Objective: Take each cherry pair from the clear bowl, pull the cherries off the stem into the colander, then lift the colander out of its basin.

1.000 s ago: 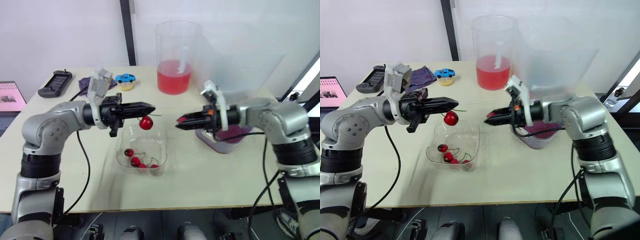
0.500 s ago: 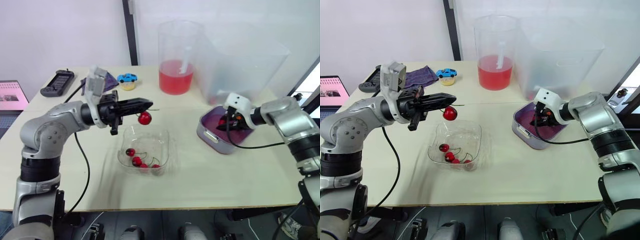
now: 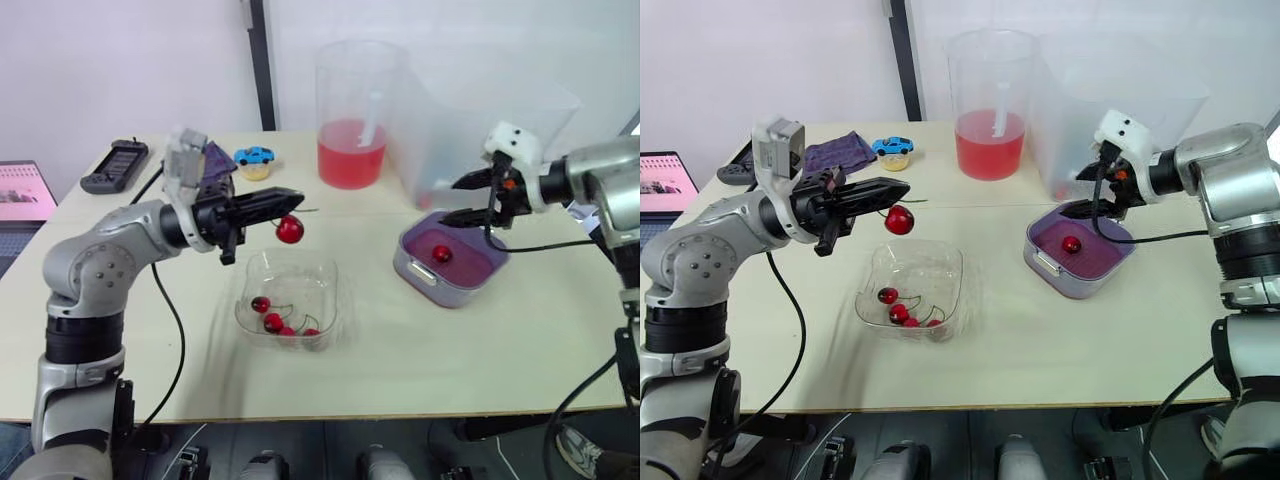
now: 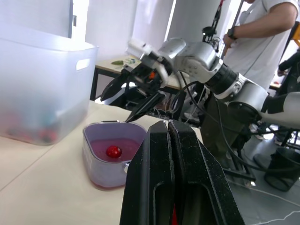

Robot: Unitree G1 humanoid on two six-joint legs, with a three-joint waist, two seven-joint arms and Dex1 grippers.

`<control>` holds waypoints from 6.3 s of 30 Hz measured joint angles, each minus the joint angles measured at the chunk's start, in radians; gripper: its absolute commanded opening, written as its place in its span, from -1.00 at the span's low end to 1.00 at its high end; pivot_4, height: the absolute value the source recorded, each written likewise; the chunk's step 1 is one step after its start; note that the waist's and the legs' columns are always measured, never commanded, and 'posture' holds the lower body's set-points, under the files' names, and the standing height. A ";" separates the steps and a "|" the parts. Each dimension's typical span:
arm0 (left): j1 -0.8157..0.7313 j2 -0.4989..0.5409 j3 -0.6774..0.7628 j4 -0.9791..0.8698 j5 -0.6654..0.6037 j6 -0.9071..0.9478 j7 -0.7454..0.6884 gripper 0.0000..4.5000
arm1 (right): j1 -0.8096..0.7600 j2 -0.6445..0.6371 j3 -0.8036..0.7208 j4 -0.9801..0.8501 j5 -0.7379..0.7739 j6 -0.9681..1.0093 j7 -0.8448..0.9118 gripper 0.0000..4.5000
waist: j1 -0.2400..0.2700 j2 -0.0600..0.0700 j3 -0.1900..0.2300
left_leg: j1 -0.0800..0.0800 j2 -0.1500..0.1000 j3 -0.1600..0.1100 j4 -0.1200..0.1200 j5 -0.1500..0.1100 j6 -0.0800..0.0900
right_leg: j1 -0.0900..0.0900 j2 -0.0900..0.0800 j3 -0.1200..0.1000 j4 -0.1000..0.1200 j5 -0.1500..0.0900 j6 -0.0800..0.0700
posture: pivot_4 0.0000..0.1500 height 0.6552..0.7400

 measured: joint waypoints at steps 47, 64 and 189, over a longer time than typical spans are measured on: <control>-0.056 -0.027 -0.027 0.033 0.035 -0.022 -0.026 -1.00 | 0.065 0.527 -0.092 -0.410 0.502 0.405 -0.445 -0.71 | -0.002 0.000 0.000 | 0.000 -0.001 -0.004 0.001 0.000 0.000 | -0.001 -0.001 -0.001 0.003 0.000 0.000 | 1.00 0.85; -0.055 -0.027 -0.031 0.041 0.052 -0.041 -0.042 -1.00 | 0.261 0.440 -0.103 -0.380 0.529 0.385 -0.392 -0.71 | -0.004 -0.001 -0.001 | 0.000 -0.001 -0.004 0.001 0.000 0.000 | 0.000 0.000 -0.001 0.002 0.000 0.000 | 1.00 0.85; 0.827 0.414 0.441 -0.305 0.183 -0.196 -0.087 1.00 | 0.019 0.730 0.532 0.049 -0.185 -0.014 -0.165 0.17 | -0.024 -0.001 0.001 | 0.000 0.002 -0.004 -0.005 -0.002 0.003 | -0.004 0.002 0.000 0.001 0.001 -0.002 | 1.00 0.85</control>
